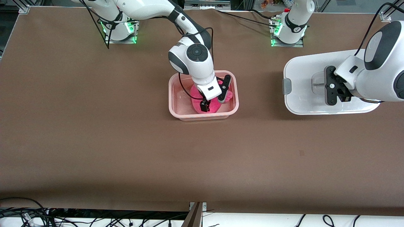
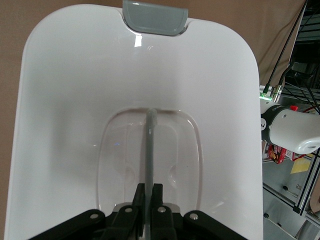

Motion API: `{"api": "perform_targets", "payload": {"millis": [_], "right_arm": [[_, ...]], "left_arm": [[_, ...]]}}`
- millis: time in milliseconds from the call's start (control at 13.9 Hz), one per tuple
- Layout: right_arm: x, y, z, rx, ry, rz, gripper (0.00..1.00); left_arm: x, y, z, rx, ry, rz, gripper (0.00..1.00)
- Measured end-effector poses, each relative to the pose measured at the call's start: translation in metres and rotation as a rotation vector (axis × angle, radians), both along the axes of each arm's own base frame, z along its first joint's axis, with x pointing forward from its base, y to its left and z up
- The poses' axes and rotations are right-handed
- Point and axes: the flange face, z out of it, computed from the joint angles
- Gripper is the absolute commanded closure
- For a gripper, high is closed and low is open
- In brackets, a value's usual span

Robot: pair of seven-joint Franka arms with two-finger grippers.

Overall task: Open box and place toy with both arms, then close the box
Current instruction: 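Lower the toy into the box and open the right gripper, then withdraw the right gripper while the left gripper carries the lid over the box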

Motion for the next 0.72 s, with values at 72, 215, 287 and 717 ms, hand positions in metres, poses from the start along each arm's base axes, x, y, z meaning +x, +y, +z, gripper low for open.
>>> {"api": "perform_targets", "payload": {"millis": [72, 215, 287, 717], "right_arm": [[0.005, -0.008, 0.012, -0.015, 0.018, -0.023, 0.00], [0.020, -0.033, 0.052, -0.021, 0.056, -0.084, 0.00], [0.030, -0.054, 0.080, -0.030, 0.066, -0.121, 0.00], [0.081, -0.209, 0.210, -0.048, 0.056, -0.348, 0.00]], "left_arm": [[0.000, 0.000, 0.000, 0.000, 0.000, 0.000, 1.00], [0.000, 0.000, 0.000, 0.000, 0.000, -0.001, 1.00], [0.000, 0.000, 0.000, 0.000, 0.000, -0.001, 1.00], [0.000, -0.050, 0.008, -0.030, -0.055, -0.087, 1.00]]}}
